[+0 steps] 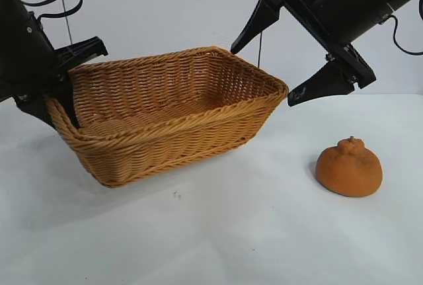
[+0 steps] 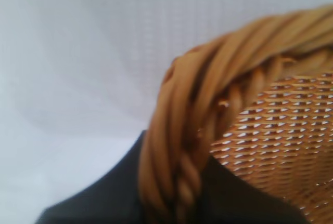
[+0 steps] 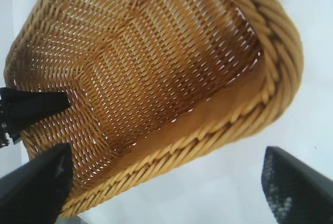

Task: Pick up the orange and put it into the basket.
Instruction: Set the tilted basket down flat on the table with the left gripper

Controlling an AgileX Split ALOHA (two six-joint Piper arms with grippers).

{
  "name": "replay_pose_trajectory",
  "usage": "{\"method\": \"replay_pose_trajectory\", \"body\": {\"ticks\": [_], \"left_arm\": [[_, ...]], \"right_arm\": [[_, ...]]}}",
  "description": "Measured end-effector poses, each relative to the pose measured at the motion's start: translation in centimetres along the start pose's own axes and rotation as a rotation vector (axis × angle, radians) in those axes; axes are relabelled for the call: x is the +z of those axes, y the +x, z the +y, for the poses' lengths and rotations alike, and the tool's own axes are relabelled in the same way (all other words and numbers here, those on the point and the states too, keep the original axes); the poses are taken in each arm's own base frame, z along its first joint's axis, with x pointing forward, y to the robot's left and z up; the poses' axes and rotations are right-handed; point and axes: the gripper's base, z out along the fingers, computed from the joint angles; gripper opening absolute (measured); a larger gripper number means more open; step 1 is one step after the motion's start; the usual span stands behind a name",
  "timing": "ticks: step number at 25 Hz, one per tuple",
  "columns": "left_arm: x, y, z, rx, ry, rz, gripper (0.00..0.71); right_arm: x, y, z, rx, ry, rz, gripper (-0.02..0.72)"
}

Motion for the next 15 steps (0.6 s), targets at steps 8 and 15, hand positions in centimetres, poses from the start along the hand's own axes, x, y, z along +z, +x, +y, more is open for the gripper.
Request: {"method": "replay_pose_trajectory", "body": {"ticks": [8, 15], "left_arm": [[1.1, -2.1, -2.1, 0.305, -0.011, 0.074, 0.094], [3.4, -2.8, -2.2, 0.410, -0.037, 0.136, 0.093]], "right_arm": [[0.0, 0.0, 0.0, 0.000, -0.001, 0.002, 0.674], [0.0, 0.0, 0.0, 0.000, -0.001, 0.004, 0.674]]}}
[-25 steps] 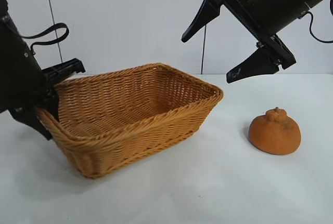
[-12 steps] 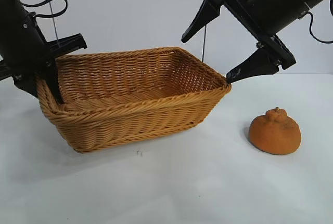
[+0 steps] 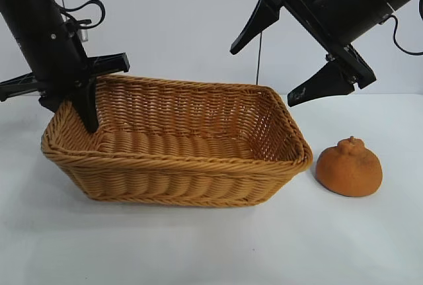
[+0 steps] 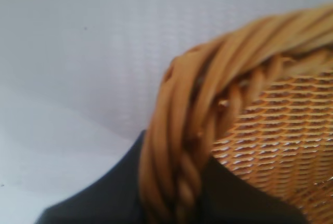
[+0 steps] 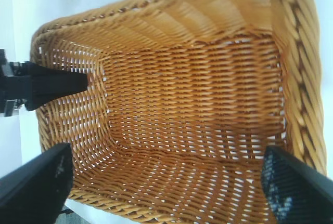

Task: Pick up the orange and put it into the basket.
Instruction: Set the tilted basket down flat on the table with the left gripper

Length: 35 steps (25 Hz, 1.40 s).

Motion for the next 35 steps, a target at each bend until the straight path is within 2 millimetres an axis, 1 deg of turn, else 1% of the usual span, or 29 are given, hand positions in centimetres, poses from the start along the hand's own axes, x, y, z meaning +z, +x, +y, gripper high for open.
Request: {"method": "replay_pose_trajectory", "body": {"ticks": [3, 7, 11, 12, 13, 14, 15, 17, 19, 21, 23, 24, 26, 29, 33, 35], "left_arm": [[1.1, -0.1, 0.2, -0.002, -0.008, 0.022, 0.093], [2.1, -0.3, 0.4, -0.004, -0.007, 0.022, 0.092], [2.5, -0.3, 0.5, -0.008, -0.007, 0.028, 0.093], [2.6, -0.3, 0.5, -0.008, -0.008, 0.029, 0.108], [2.6, -0.3, 0.5, -0.009, -0.006, 0.029, 0.146], [2.6, -0.3, 0.5, -0.010, -0.005, 0.030, 0.208], [2.6, -0.3, 0.5, -0.010, -0.004, 0.030, 0.276], [2.6, -0.3, 0.4, -0.013, -0.001, 0.032, 0.462], [2.6, -0.2, 0.4, -0.014, 0.000, 0.039, 0.584], [2.6, -0.1, 0.4, -0.014, -0.002, 0.052, 0.640], [2.4, 0.0, 0.4, -0.012, -0.004, 0.070, 0.661], [2.2, 0.0, 0.3, -0.009, -0.003, 0.074, 0.666], [1.1, -0.2, 0.0, 0.012, 0.003, 0.065, 0.673], [-1.8, -0.6, -0.6, 0.063, -0.005, 0.016, 0.675], [-5.2, -1.3, -0.5, 0.147, -0.113, -0.038, 0.675], [-6.3, -1.6, 0.0, 0.175, -0.185, -0.047, 0.675]], "right_arm": [[0.0, 0.0, 0.0, 0.000, 0.000, 0.000, 0.674], [0.0, 0.0, 0.0, 0.000, 0.000, 0.000, 0.674], [0.0, 0.0, 0.0, 0.000, 0.000, 0.000, 0.674], [0.0, 0.0, 0.0, 0.000, 0.000, 0.000, 0.674], [0.0, 0.0, 0.0, 0.000, 0.000, 0.000, 0.674], [0.0, 0.0, 0.0, 0.000, 0.000, 0.000, 0.674], [0.0, 0.0, 0.0, 0.000, 0.000, 0.000, 0.674], [0.0, 0.0, 0.0, 0.000, 0.000, 0.000, 0.674], [0.0, 0.0, 0.0, 0.000, 0.000, 0.000, 0.674], [0.0, 0.0, 0.0, 0.000, 0.000, 0.000, 0.674], [0.0, 0.0, 0.0, 0.000, 0.000, 0.000, 0.674], [0.0, 0.0, 0.0, 0.000, 0.000, 0.000, 0.674], [0.0, 0.0, 0.0, 0.000, 0.000, 0.000, 0.674], [0.0, 0.0, 0.0, 0.000, 0.000, 0.000, 0.674], [0.0, 0.0, 0.0, 0.000, 0.000, 0.000, 0.674], [0.0, 0.0, 0.0, 0.000, 0.001, 0.001, 0.674]]}}
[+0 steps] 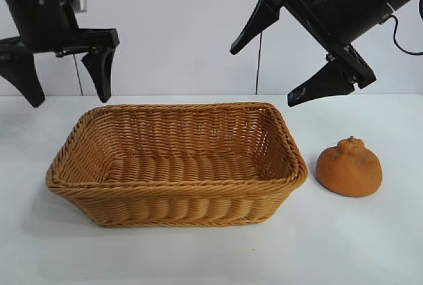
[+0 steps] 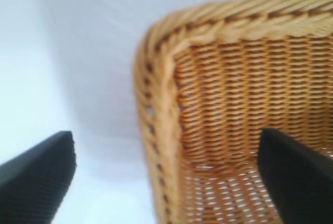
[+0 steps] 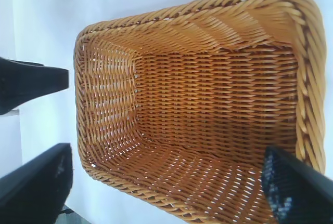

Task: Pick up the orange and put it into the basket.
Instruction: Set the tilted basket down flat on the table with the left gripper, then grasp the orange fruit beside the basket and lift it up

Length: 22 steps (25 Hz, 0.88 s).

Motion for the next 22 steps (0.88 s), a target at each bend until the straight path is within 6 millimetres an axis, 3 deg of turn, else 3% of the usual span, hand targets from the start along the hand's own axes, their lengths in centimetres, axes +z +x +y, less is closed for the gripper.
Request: {"method": "replay_pose_trajectory", "body": {"ticks": [3, 13, 18, 22], "left_arm": [[-0.8, -0.5, 1.6, -0.023, -0.029, -0.022, 0.675], [-2.9, -0.3, 10.1, -0.233, -0.026, -0.063, 0.674], [-4.4, 0.6, 10.1, -0.218, -0.001, -0.084, 0.666], [-4.6, 3.1, 9.6, -0.179, 0.003, -0.040, 0.665]], "right_arm": [[0.0, 0.0, 0.0, 0.000, 0.000, 0.001, 0.674], [0.0, 0.0, 0.0, 0.000, -0.001, 0.003, 0.674], [0.0, 0.0, 0.0, 0.000, -0.001, 0.003, 0.674], [0.0, 0.0, 0.0, 0.000, -0.001, 0.004, 0.674]]}}
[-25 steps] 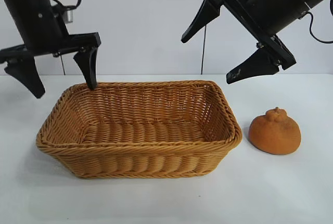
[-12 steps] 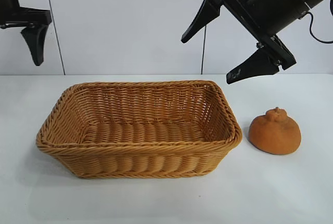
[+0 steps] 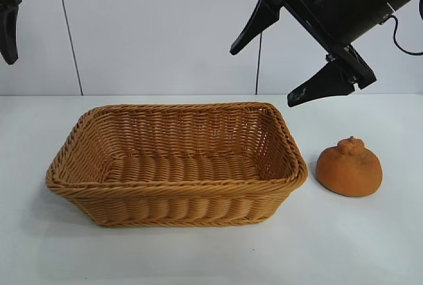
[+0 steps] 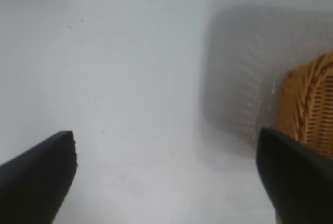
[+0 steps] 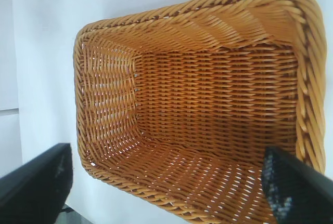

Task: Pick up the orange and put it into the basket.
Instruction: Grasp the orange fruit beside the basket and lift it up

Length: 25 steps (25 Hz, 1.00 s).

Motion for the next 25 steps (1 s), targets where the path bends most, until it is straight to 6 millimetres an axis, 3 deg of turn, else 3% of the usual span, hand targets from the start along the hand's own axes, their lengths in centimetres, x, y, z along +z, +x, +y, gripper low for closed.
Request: {"method": "replay_pose_trajectory", "body": {"ticks": [6, 7, 9, 12, 19, 25], "left_arm": [[-0.7, 6.2, 0.4, 0.035, -0.005, 0.085, 0.664], [-0.7, 6.2, 0.4, 0.035, -0.005, 0.085, 0.664], [-1.5, 10.2, 0.7, 0.044, -0.006, 0.107, 0.663], [-2.7, 14.1, 0.9, 0.051, -0.007, 0.091, 0.663], [-4.8, 22.7, 1.4, 0.060, -0.001, -0.069, 0.662], [-5.5, 28.2, 1.8, 0.070, 0.010, -0.328, 0.662]], "right_arm": [[0.0, 0.0, 0.0, -0.006, 0.005, 0.002, 0.674], [0.0, 0.0, 0.0, -0.006, 0.005, 0.002, 0.674], [0.0, 0.0, 0.0, -0.006, 0.005, 0.002, 0.674], [0.0, 0.0, 0.0, -0.006, 0.005, 0.005, 0.674], [0.0, 0.1, 0.0, -0.006, 0.005, 0.007, 0.674], [0.0, 0.1, 0.0, -0.007, 0.005, 0.008, 0.674]]}}
